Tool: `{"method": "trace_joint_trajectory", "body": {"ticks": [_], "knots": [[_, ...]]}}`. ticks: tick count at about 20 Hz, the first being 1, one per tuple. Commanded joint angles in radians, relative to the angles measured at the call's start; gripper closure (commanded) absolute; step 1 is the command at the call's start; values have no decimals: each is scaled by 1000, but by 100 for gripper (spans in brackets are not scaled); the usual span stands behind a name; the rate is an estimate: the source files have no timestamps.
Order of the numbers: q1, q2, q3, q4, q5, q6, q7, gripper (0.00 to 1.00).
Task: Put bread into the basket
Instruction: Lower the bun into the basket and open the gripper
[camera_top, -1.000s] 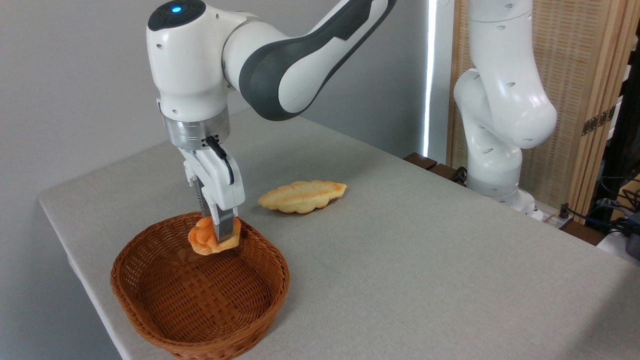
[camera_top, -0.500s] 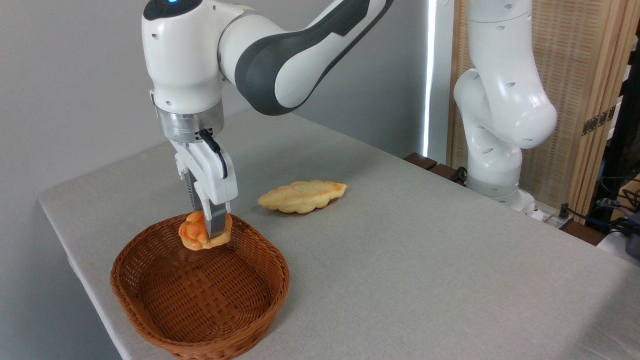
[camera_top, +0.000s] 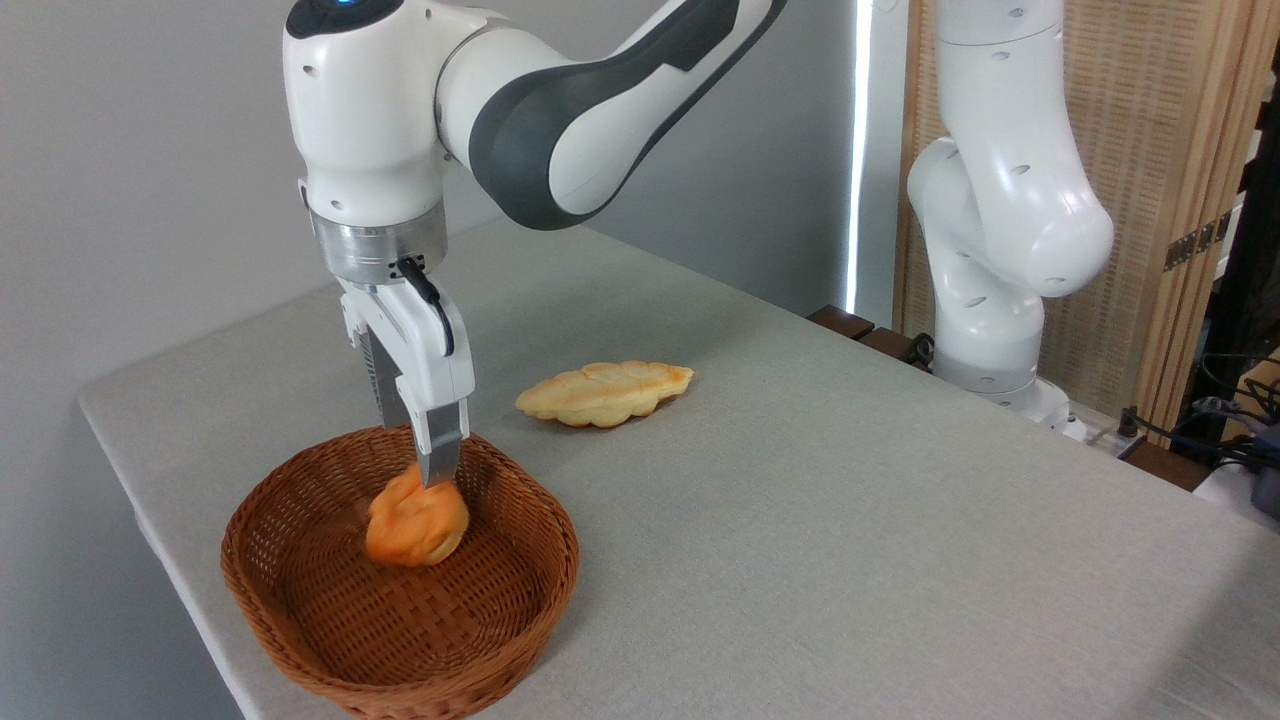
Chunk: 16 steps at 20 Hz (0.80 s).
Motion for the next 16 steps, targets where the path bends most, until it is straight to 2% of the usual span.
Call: {"method": "trace_joint_trajectory", "body": {"ticks": [1, 8, 11, 15, 16], "knots": [[0, 1, 3, 11, -21, 6, -15, 0], [0, -18, 18, 43, -20, -3, -19, 0], [0, -21, 53, 94, -20, -26, -62, 0], [0, -22, 64, 177, -1, -182, -75, 0], [0, -22, 79, 197, 24, -216, -88, 0]]}}
